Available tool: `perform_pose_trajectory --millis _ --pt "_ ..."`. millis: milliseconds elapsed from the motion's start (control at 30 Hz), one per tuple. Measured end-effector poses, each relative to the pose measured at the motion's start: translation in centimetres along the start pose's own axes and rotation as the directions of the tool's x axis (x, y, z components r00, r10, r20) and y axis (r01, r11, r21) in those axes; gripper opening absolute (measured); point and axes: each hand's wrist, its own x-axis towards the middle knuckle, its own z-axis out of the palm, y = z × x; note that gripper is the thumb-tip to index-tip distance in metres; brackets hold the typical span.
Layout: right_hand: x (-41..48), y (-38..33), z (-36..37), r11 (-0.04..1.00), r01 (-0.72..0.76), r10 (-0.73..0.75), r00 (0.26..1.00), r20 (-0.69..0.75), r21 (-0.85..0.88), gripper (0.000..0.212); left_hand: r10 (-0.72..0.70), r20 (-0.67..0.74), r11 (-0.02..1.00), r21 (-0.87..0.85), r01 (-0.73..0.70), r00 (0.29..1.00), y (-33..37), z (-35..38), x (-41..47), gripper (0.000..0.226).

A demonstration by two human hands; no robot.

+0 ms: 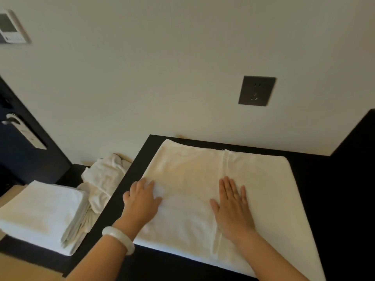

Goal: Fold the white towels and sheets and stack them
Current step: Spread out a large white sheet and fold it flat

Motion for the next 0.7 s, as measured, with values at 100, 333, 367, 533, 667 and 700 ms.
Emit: perform_pose_trajectory --millis 100,333,367,533,667,700 --pt "0.1 0.3 0.4 1.000 0.000 0.000 1.000 -0.008 -0.007 0.069 -0.091 0.034 0.996 -0.016 0.091 0.995 -1.2 -0.4 1.3 0.079" --pt "0.4 1.2 -0.5 0.981 0.017 -0.024 0.999 0.034 0.194 0.063 -0.232 0.334 0.753 -0.532 0.387 0.913 -2.8 -4.0 4.2 0.049" --pt "0.4 1.4 -0.9 0.952 0.013 -0.023 0.999 0.031 0.305 0.060 -0.217 0.436 0.625 -0.626 0.467 0.873 -3.2 -4.7 4.4 0.038" --pt "-1.1 2.4 -3.3 0.323 -0.141 0.131 0.986 0.103 0.936 0.053 0.132 0.550 0.411 -0.787 0.460 0.824 -2.6 -7.7 4.0 0.027" --pt "-1.5 3.9 -4.5 0.007 -0.159 0.170 0.973 0.156 0.987 0.047 0.296 0.445 0.413 -0.857 0.307 0.845 3.8 -9.2 3.0 0.024" --pt "-1.4 4.3 -4.8 -0.112 -0.154 0.189 0.967 0.173 0.982 0.047 0.332 0.413 0.444 -0.862 0.246 0.848 6.1 -9.7 2.4 0.022"
